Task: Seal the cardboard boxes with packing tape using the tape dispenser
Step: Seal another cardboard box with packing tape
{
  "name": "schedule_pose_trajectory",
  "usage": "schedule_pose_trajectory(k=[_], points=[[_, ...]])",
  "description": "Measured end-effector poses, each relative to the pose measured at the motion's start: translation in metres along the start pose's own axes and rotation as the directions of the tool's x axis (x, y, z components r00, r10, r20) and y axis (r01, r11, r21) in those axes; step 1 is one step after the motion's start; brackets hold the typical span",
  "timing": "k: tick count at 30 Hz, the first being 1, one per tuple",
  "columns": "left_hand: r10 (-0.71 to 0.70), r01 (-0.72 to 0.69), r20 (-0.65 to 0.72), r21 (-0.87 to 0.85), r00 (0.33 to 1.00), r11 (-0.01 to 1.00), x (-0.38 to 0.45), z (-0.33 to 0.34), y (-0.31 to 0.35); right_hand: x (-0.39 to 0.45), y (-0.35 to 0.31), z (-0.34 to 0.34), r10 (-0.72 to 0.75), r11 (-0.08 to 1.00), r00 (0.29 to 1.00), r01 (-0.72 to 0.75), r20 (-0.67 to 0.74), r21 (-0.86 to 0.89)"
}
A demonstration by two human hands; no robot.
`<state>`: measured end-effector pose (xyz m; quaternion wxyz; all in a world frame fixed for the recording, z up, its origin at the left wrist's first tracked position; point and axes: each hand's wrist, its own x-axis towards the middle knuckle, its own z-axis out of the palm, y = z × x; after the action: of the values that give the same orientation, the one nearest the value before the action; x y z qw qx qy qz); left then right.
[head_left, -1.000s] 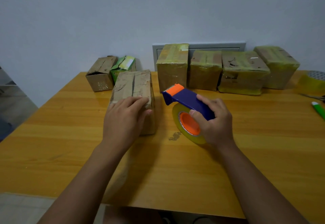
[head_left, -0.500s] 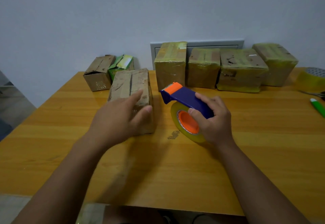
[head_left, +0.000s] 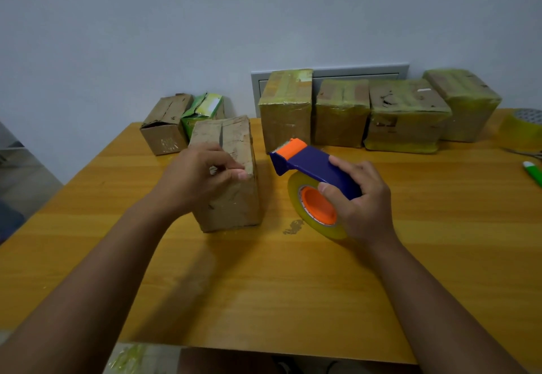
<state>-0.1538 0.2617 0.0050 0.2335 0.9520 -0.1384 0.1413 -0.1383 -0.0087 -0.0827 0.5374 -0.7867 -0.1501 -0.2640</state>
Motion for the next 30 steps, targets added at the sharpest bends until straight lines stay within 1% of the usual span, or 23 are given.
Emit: schedule_pose_trajectory(k=[3,8,15,18,21,22,23,26,28,30], points=[[0.029,-0.025,-0.074,0.059,0.997,0.998,-0.002,0.006,0.002,0.000,0.000,0.000,-0.005,1.000,1.000,0.005,0.001,-0.001],[0.101,-0.064,-0.150,0.237,0.983,0.969,-0.006,0.018,0.003,0.000,0.000,0.000,-0.001,1.000,1.000,0.001,0.000,0.004],[0.220,-0.148,-0.131,0.418,0.967,0.896,-0.012,0.019,-0.003,-0.001,0.001,0.000,-0.004,1.000,1.000,0.004,-0.002,-0.002],[0.239,-0.130,-0.158,0.503,0.958,0.854,-0.015,0.025,0.001,-0.001,0.001,0.000,0.005,1.000,1.000,-0.005,-0.005,0.002],[0.167,-0.038,-0.231,0.476,0.958,0.878,-0.023,0.034,0.007,-0.001,0.001,0.000,0.002,1.000,1.000,-0.002,-0.006,0.002],[0.139,-0.017,-0.237,0.456,0.961,0.890,-0.025,0.034,0.009,-0.001,0.001,0.000,0.004,1.000,1.000,-0.004,-0.005,0.003],[0.114,-0.008,-0.223,0.428,0.968,0.904,-0.025,0.032,0.010,-0.001,0.001,0.000,0.007,1.000,1.000,-0.007,-0.005,0.003],[0.040,0.004,-0.157,0.268,0.987,0.963,-0.025,0.017,0.005,-0.001,0.000,0.000,0.012,1.000,1.000,-0.012,-0.001,0.009],[0.051,-0.015,-0.165,0.214,0.985,0.977,-0.027,0.013,-0.005,-0.001,0.000,0.000,0.006,1.000,1.000,-0.006,0.000,0.008],[0.072,-0.033,-0.215,0.178,0.974,0.983,-0.029,0.017,-0.012,-0.001,0.000,0.000,0.004,1.000,1.000,-0.004,0.001,0.002]])
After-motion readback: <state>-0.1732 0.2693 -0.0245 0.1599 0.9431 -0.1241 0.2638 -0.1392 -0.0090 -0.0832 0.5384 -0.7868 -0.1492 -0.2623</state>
